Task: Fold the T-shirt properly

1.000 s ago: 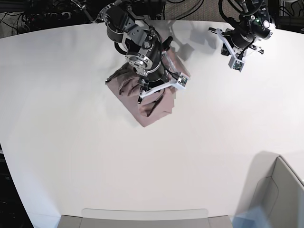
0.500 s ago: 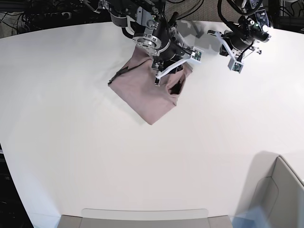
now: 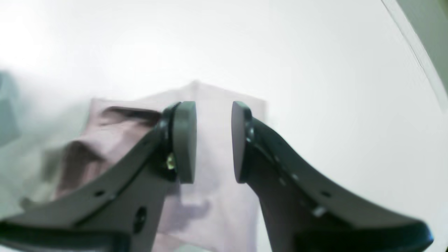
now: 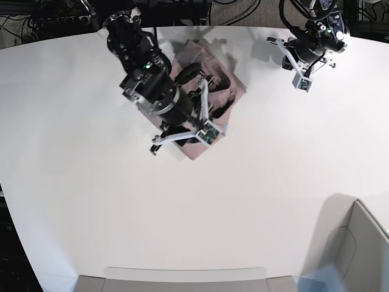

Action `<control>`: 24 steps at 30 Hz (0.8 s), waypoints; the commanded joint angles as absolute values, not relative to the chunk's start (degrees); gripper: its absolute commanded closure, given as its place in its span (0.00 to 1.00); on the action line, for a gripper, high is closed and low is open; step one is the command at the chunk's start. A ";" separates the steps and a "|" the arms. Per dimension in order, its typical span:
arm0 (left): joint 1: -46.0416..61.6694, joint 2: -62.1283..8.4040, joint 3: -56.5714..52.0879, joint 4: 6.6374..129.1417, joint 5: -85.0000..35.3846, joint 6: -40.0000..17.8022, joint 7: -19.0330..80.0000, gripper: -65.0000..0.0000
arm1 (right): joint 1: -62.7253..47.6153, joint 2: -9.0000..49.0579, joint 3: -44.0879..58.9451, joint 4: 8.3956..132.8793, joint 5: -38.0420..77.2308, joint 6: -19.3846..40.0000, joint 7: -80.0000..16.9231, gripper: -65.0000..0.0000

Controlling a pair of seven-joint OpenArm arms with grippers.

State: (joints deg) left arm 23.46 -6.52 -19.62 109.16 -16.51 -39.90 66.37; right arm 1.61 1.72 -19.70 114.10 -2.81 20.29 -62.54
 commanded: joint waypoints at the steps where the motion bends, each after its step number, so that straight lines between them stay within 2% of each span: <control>1: 22.90 -6.73 -19.91 109.93 -17.10 -40.00 65.80 1.00 | 2.68 1.80 -17.71 114.95 -1.63 20.09 -61.58 0.73; 9: 22.81 -6.64 -19.91 109.93 -17.10 -40.00 65.80 1.00 | 0.31 7.25 -14.81 114.77 -1.19 20.09 -61.67 0.73; 13: 22.81 -6.55 -19.91 109.93 -17.10 -40.00 65.80 1.00 | -1.54 7.34 -15.78 110.81 -0.92 20.09 -61.67 0.73; 18: 22.81 -6.55 -19.91 109.93 -17.10 -40.00 65.80 1.00 | 2.68 6.73 -26.51 101.14 -0.84 20.09 -61.41 0.73; 21: 22.81 -6.55 -19.91 109.93 -17.10 -40.00 65.80 1.00 | 6.99 3.74 -34.15 97.80 -0.84 20.09 -61.32 0.73; 24: 22.81 -6.46 -19.82 109.93 -17.10 -40.00 65.80 1.00 | 9.89 -0.31 -37.32 97.89 -0.84 20.09 -60.00 0.73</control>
